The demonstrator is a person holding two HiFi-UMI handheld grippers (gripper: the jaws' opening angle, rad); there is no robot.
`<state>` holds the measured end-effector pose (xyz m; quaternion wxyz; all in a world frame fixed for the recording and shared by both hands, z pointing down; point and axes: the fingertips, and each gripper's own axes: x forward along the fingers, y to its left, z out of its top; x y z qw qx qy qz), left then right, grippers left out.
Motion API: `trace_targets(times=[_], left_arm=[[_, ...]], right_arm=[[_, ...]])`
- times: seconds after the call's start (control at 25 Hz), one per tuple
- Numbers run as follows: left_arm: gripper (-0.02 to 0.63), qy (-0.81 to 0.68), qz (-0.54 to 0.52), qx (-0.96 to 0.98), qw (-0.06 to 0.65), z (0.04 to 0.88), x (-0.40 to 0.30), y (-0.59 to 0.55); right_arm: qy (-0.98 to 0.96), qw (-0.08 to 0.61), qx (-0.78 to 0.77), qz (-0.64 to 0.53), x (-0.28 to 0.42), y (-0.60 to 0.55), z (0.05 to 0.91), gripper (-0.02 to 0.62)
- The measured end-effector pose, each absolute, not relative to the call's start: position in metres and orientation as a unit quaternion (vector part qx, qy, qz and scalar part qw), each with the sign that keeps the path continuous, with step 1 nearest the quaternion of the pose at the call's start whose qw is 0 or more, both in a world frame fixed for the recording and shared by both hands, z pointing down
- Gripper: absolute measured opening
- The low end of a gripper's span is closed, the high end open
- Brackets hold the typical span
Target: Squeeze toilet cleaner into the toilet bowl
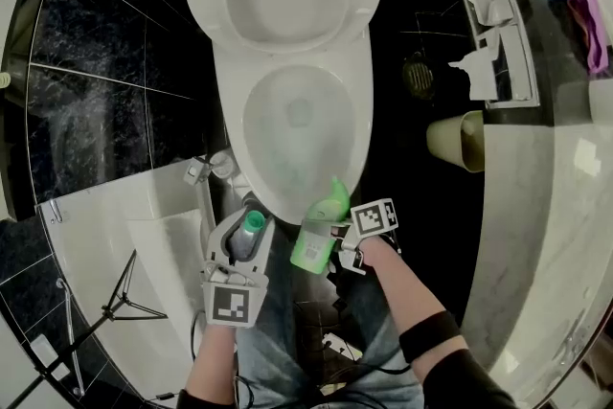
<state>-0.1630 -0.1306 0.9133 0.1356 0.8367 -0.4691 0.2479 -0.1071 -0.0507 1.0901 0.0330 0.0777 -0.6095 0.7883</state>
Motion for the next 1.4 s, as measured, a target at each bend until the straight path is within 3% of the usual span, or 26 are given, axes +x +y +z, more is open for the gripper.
trace_targets(times=[0.16,0.44,0.88,1.4], left_arm=[[0.160,-0.478,0.253,0.830,0.136,0.912,-0.174,-0.126],[0.160,-0.499,0.244,0.821,0.135,0.905,-0.192,-0.123],[0.160,-0.523,0.227,0.808,0.144,0.855,-0.197,-0.114],[0.160,-0.545,0.193,0.804,0.141,0.741,-0.194,-0.087]], right_arm=[[-0.612,0.048,0.061,0.787,-0.123,-0.037,1.089,0.175],[-0.656,0.142,0.053,0.739,-0.134,-0.026,1.087,0.176],[-0.776,0.245,0.051,0.579,-0.129,-0.044,1.026,0.178],[-0.879,0.261,0.101,0.387,-0.103,-0.072,0.857,0.181]])
